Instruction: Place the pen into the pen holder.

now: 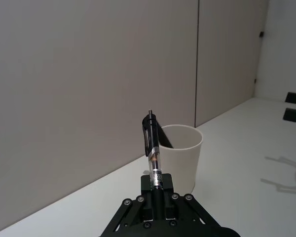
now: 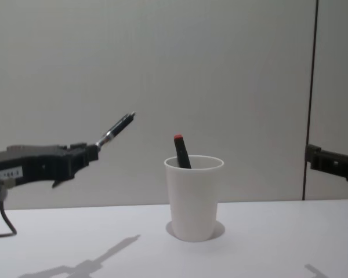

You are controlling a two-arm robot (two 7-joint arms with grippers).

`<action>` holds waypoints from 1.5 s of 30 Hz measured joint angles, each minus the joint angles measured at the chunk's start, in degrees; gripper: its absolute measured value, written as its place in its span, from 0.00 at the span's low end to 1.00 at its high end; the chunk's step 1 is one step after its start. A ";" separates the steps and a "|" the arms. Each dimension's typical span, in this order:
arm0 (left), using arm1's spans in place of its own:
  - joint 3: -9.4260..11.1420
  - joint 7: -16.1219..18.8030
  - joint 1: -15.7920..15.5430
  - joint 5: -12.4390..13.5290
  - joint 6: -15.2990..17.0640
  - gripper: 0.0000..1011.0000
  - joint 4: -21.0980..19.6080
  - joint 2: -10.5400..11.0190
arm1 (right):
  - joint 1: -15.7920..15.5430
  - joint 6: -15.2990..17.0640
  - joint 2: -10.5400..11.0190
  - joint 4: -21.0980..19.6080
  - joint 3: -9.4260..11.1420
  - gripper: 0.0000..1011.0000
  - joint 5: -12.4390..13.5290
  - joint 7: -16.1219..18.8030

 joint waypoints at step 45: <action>4.92 -16.62 -7.92 5.34 0.14 0.13 4.29 -9.22 | 0.00 0.00 0.00 0.00 0.00 0.99 0.00 0.00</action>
